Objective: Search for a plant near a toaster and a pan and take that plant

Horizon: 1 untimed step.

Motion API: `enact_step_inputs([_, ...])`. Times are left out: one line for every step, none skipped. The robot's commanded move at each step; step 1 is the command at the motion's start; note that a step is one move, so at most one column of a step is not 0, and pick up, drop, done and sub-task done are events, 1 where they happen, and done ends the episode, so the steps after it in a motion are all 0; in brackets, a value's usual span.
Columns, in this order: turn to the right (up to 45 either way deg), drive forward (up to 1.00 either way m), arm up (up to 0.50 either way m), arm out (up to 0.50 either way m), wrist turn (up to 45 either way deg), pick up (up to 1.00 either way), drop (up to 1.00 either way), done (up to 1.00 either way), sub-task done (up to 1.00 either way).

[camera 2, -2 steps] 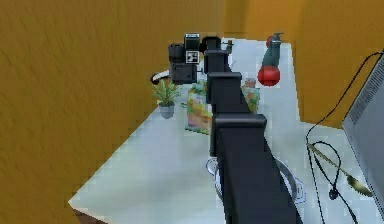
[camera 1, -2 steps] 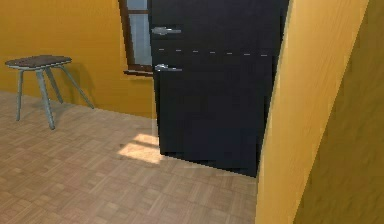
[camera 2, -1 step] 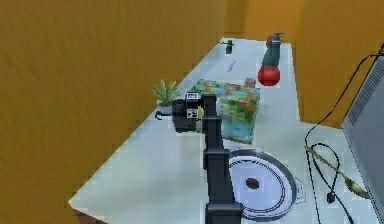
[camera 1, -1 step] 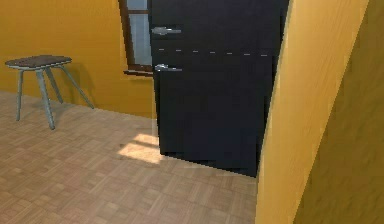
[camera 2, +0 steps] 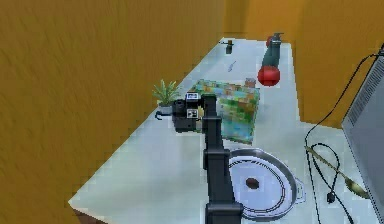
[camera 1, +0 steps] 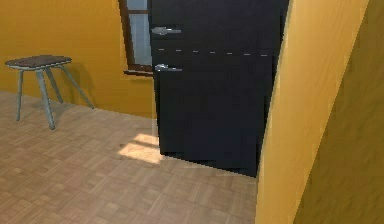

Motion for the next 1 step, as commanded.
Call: enact_step_inputs([0.0,0.0,0.1,0.0,0.0,0.0,0.0,0.0,0.0])
